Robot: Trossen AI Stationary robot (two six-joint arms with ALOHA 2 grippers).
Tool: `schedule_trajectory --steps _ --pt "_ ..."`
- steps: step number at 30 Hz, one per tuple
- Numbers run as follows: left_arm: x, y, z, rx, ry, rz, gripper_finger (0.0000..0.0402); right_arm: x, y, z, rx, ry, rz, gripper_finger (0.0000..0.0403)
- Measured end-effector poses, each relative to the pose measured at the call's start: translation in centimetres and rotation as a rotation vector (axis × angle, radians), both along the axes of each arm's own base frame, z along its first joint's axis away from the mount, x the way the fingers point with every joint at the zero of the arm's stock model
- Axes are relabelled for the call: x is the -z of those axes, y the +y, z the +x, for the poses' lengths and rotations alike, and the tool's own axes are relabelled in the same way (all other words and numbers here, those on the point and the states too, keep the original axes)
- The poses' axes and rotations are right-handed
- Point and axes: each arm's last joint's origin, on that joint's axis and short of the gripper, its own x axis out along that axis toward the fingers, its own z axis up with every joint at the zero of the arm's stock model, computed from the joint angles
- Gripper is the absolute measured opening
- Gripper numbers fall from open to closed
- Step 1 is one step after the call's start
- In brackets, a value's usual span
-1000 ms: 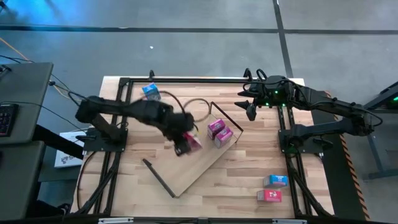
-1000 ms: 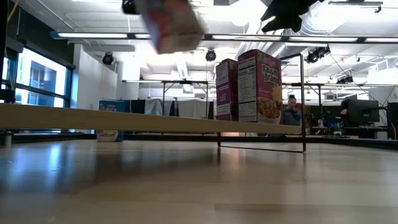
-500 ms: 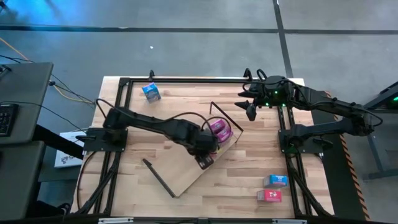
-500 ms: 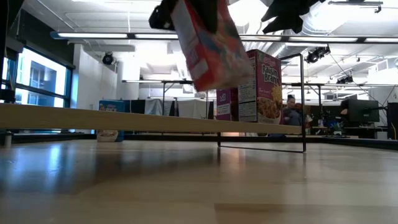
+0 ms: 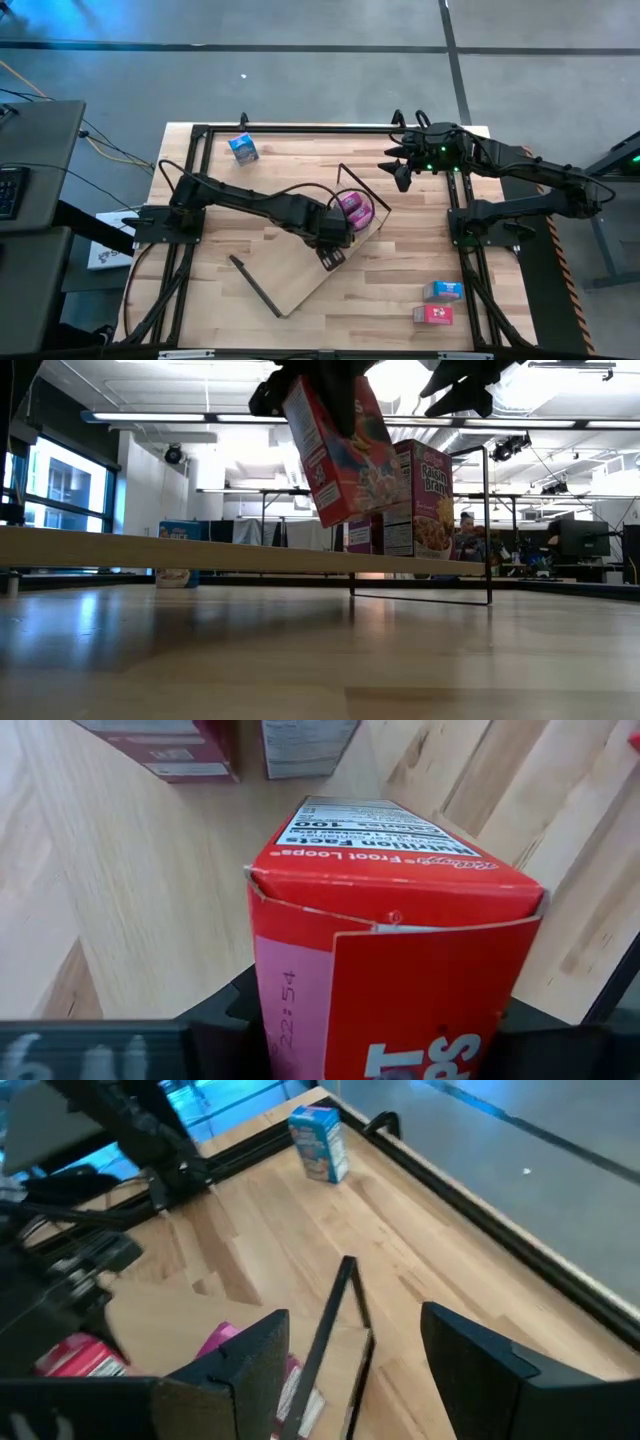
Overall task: Stack cereal on shelf
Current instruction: Put the top red cereal box on the shelf
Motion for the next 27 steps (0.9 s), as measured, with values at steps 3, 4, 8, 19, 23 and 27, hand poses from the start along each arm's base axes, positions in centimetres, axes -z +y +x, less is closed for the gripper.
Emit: schedule_trajectory --steps 3,4,8,19,23,27 --pt "0.0 -0.2 0.0 -0.003 0.001 -0.003 0.0157 0.0 0.0 0.0 0.008 0.002 -0.007 0.0217" --pt "0.2 -0.2 0.1 -0.021 0.004 -0.01 0.0157 0.0 0.0 0.0 0.008 0.002 -0.008 0.0217" --pt "0.8 -0.3 0.2 -0.082 0.028 -0.057 0.0157 0.0 0.0 0.0 0.003 0.004 -0.013 0.0217" --pt "1.8 -0.4 0.8 -0.164 0.04 -0.077 0.0157 0.0 0.0 0.0 -0.015 0.015 -0.045 0.0217" --pt "2.3 -0.1 1.0 -0.172 0.049 -0.071 0.0157 0.0 0.0 0.0 -0.015 0.015 -0.045 0.0217" --pt "2.3 -0.1 1.1 -0.142 0.046 -0.063 0.0157 0.0 0.0 0.0 -0.014 0.015 -0.045 0.0217"
